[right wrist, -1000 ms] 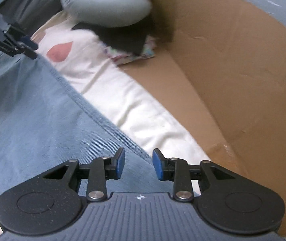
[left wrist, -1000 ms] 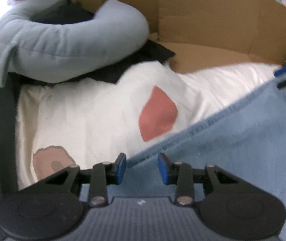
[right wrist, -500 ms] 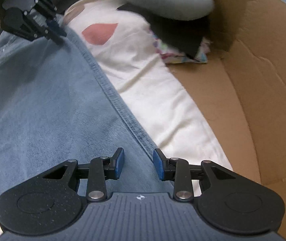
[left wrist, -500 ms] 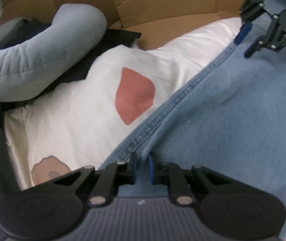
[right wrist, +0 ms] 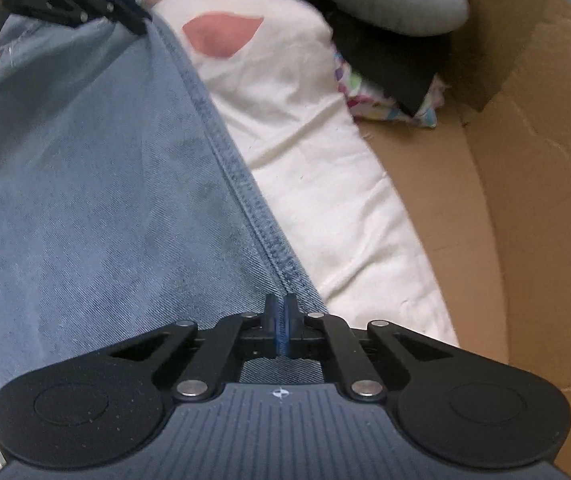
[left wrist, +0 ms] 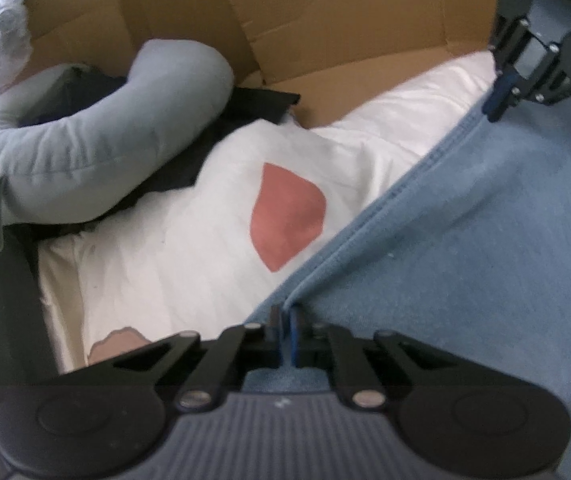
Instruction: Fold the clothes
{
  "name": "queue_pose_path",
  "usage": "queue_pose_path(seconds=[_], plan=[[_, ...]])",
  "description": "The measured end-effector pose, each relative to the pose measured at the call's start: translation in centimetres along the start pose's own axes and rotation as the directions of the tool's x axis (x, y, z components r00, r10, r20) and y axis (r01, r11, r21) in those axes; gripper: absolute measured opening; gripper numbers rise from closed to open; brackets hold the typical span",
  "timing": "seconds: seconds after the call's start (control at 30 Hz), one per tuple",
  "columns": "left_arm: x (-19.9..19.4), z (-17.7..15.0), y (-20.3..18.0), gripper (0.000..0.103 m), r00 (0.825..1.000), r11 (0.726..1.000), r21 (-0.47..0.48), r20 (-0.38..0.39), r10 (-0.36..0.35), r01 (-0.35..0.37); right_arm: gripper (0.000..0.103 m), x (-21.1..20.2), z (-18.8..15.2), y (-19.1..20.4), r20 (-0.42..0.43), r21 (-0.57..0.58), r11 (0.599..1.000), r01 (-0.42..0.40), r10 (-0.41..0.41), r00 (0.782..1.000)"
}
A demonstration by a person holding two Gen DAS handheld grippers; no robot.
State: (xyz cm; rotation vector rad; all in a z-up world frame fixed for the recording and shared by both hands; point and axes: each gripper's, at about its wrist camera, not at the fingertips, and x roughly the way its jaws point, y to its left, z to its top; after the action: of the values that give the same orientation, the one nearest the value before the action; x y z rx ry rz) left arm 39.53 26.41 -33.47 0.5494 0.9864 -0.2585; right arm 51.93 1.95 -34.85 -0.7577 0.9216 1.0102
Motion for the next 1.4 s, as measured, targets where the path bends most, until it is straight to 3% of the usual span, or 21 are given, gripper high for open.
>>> queue_pose_path(seconds=[0.23, 0.57, 0.8, 0.93, 1.0, 1.07, 1.1, 1.27, 1.4], plan=[[0.4, 0.4, 0.1, 0.003, 1.000, 1.000, -0.019, 0.016, 0.023, -0.022, 0.000, -1.7, -0.3, 0.2, 0.053, 0.040, 0.996, 0.074, -0.076, 0.996], [2.5, 1.1, 0.4, 0.005, 0.999, 0.999, -0.041, -0.029, 0.018, -0.019, 0.000, 1.3, 0.9, 0.6, -0.004, 0.058, 0.983, 0.176, -0.176, 0.984], [0.5, 1.5, 0.6, 0.019, 0.999, 0.989, -0.142, 0.023, 0.036, -0.033, 0.000, 1.4, 0.2, -1.8, -0.010, 0.231, 0.936, 0.266, -0.271, 0.963], [-1.1, 2.1, 0.3, 0.032, 0.995, 0.970, -0.242, 0.095, 0.015, 0.009, 0.001, -3.2, -2.1, -2.9, 0.031, 0.366, 0.894, 0.259, -0.290, 0.957], [-1.9, 2.7, -0.6, 0.036, 0.992, 0.958, -0.288, 0.129, 0.018, 0.019, 0.020, -5.6, -3.2, -3.5, 0.051, 0.431, 0.867, 0.251, -0.301, 0.952], [-2.6, 2.8, -1.8, 0.049, 0.987, 0.940, -0.339, 0.159, 0.026, 0.030, 0.042, -8.3, -5.0, -3.4, 0.070, 0.487, 0.836, 0.253, -0.327, 0.943], [-2.9, 2.8, -2.5, 0.057, 0.985, 0.932, -0.359, 0.174, 0.017, 0.047, 0.044, -9.3, -6.1, -3.0, 0.066, 0.499, 0.826, 0.263, -0.339, 0.939], [-2.6, 3.4, -6.0, 0.057, 0.982, 0.934, -0.338, 0.183, -0.056, 0.116, 0.045, -13.5, -11.6, -1.4, 0.036, 0.560, 0.770, 0.307, -0.392, 0.919], [-2.3, 3.5, -7.8, 0.057, 0.982, 0.926, -0.348, 0.165, -0.093, 0.146, 0.045, -14.1, -15.4, -0.3, 0.015, 0.609, 0.726, 0.320, -0.414, 0.910]])
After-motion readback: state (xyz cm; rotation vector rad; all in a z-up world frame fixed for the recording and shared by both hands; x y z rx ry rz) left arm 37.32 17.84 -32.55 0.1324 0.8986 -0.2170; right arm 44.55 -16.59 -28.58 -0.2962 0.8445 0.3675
